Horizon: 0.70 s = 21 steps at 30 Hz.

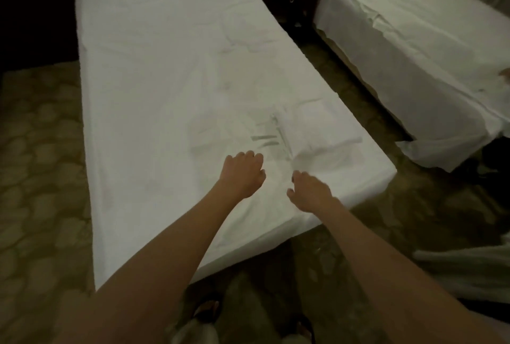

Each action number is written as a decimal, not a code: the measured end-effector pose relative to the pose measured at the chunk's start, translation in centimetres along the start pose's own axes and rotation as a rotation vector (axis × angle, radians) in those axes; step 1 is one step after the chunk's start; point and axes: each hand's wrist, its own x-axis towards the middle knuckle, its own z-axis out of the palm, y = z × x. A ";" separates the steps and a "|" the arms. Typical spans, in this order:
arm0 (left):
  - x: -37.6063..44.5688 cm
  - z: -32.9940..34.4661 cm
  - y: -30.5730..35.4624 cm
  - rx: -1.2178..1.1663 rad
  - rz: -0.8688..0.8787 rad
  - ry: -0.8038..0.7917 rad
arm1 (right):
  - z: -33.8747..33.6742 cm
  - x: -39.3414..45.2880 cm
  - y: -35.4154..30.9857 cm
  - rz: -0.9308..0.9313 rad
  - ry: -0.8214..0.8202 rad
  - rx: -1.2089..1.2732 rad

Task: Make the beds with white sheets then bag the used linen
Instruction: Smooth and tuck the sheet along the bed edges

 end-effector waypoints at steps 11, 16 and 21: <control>-1.0 19.6 3.9 -0.158 -0.369 -0.119 | 14.8 9.6 7.5 -0.136 -0.194 0.039; -0.8 27.4 4.8 -0.674 -0.683 -0.110 | 20.8 13.5 8.7 0.140 -0.118 0.501; -0.8 32.7 4.8 -1.699 -1.256 0.002 | 23.9 15.5 10.0 0.299 -0.034 0.857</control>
